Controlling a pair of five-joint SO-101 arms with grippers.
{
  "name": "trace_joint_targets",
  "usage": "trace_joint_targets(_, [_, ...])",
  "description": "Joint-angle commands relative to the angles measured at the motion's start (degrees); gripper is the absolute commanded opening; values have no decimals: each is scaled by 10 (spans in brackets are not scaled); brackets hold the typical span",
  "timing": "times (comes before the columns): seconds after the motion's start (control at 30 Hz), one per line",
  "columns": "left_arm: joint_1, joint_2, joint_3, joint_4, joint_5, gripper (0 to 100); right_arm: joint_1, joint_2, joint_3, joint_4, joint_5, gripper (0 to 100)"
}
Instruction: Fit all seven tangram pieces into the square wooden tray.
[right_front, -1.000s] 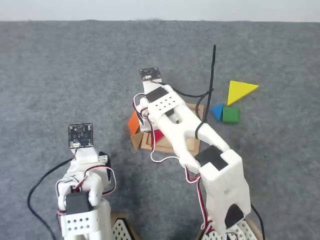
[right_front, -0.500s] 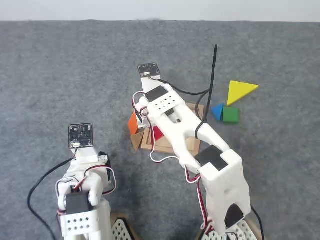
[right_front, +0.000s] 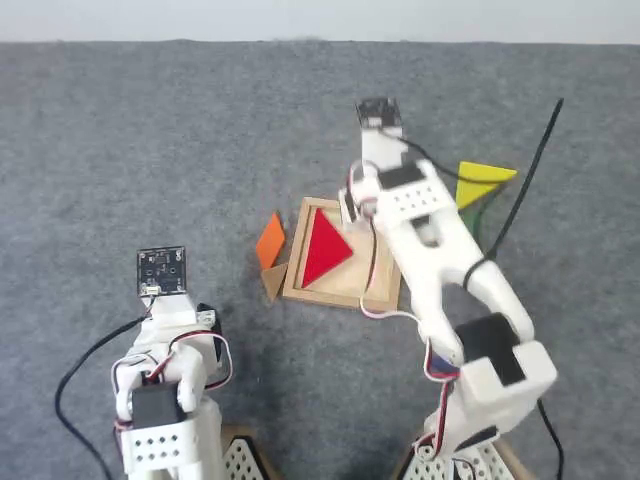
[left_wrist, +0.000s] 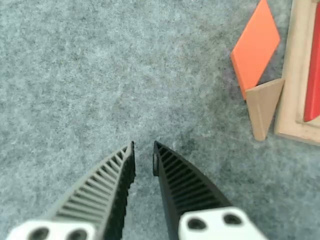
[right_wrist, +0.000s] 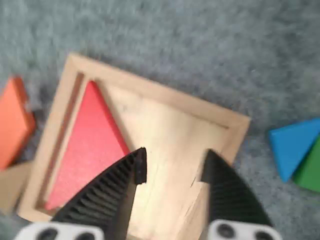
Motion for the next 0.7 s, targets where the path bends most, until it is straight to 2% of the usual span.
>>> trace_joint_targets(0.0, [-3,-11,-7,3,5,57,-9,-60,109,-99,70,31])
trace_joint_targets(0.23, [-3,-11,-7,3,5,57,-22,-22,111,-105,76,31])
trace_joint_targets(0.53, [-3,-11,-7,3,5,57,-72,33,57,-99,77,32])
trace_joint_targets(0.67, [-3,-11,-7,3,5,57,-54,30,45,-72,77,32])
